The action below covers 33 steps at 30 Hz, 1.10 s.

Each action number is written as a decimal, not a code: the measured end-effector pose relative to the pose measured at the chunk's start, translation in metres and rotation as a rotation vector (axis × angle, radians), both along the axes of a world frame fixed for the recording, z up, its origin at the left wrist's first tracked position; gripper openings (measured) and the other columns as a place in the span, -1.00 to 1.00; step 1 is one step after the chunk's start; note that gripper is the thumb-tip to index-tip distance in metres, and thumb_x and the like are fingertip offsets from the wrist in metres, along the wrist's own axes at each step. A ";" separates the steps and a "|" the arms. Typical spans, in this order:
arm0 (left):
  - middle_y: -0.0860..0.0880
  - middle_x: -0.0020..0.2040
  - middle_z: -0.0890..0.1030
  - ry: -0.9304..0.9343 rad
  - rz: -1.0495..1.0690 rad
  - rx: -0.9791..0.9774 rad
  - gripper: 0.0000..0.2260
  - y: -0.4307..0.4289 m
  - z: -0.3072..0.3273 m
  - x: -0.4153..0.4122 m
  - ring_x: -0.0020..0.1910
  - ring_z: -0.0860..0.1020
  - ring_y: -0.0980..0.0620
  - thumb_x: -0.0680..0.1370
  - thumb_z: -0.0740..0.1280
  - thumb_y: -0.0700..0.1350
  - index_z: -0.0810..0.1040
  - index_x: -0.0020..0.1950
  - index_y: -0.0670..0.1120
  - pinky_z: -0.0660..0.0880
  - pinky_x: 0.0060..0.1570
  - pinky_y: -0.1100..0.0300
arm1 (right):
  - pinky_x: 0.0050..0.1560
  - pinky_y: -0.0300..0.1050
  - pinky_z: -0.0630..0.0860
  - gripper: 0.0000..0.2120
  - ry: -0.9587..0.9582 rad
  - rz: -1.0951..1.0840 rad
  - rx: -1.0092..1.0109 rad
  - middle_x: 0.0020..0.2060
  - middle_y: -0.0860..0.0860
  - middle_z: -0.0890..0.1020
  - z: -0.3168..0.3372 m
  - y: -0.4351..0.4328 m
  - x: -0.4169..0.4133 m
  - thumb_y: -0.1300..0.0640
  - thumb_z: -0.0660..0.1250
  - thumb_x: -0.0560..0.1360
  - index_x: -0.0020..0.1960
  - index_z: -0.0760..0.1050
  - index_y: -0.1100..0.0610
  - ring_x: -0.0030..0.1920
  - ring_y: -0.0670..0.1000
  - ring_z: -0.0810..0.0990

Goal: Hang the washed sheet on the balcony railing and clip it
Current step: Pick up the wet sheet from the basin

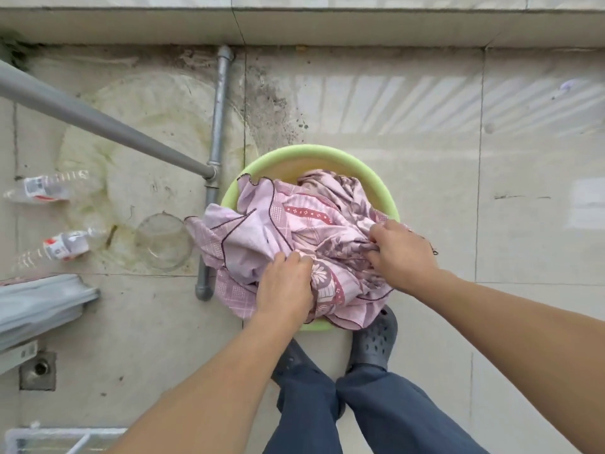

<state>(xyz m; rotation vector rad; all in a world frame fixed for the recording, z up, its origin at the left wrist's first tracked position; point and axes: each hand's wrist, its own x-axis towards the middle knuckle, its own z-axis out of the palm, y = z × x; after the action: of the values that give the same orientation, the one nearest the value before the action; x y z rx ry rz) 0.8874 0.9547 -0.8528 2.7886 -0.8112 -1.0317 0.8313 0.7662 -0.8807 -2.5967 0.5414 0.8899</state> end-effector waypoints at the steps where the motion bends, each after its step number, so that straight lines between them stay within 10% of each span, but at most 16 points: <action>1: -0.04 0.06 0.52 0.017 0.049 -0.017 -0.82 0.007 0.014 -0.001 0.06 0.42 -0.08 0.51 0.20 -0.30 0.45 0.04 -0.10 0.29 -0.12 0.11 | -0.15 0.03 0.45 -0.83 -0.024 -0.011 0.010 0.02 0.09 0.49 0.014 0.003 -0.003 0.03 0.20 0.54 0.04 0.40 0.12 0.00 0.21 0.53; 15: -0.13 -0.17 0.53 -0.127 0.416 -0.332 -0.81 0.081 0.279 -0.025 -0.16 0.47 -0.18 0.45 0.15 -0.40 0.40 -0.10 -0.12 0.39 -0.22 -0.02 | -0.23 -0.03 0.22 -0.81 -0.384 -0.281 0.105 -0.21 0.03 0.42 0.308 0.034 -0.019 0.05 0.18 0.58 -0.13 0.24 0.10 -0.22 0.14 0.36; 19: -0.11 -0.03 0.61 -0.228 0.319 -0.420 -0.57 0.094 0.357 -0.032 -0.02 0.53 -0.17 0.41 0.03 -0.31 0.54 0.16 -0.13 0.40 -0.04 0.08 | -0.24 0.00 0.24 -0.79 -0.502 -0.369 0.075 -0.25 0.05 0.46 0.397 0.051 -0.038 0.06 0.20 0.57 -0.17 0.23 0.10 -0.24 0.16 0.38; 33: -0.02 -0.17 0.59 -0.692 0.071 -0.770 -0.79 0.165 0.707 -0.045 -0.14 0.50 -0.09 0.48 0.15 -0.22 0.56 -0.07 -0.05 0.35 -0.10 0.05 | -0.23 0.01 0.33 -0.77 -0.917 -0.570 0.068 -0.27 0.07 0.50 0.754 0.101 -0.093 0.07 0.27 0.51 -0.28 0.39 0.12 -0.23 0.12 0.46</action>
<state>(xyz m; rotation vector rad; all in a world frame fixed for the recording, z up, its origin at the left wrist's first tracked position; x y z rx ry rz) 0.8425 1.1195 -0.1454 2.3933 -0.8861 0.2848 0.7381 0.8674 -0.1270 -2.2421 0.8491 -0.4432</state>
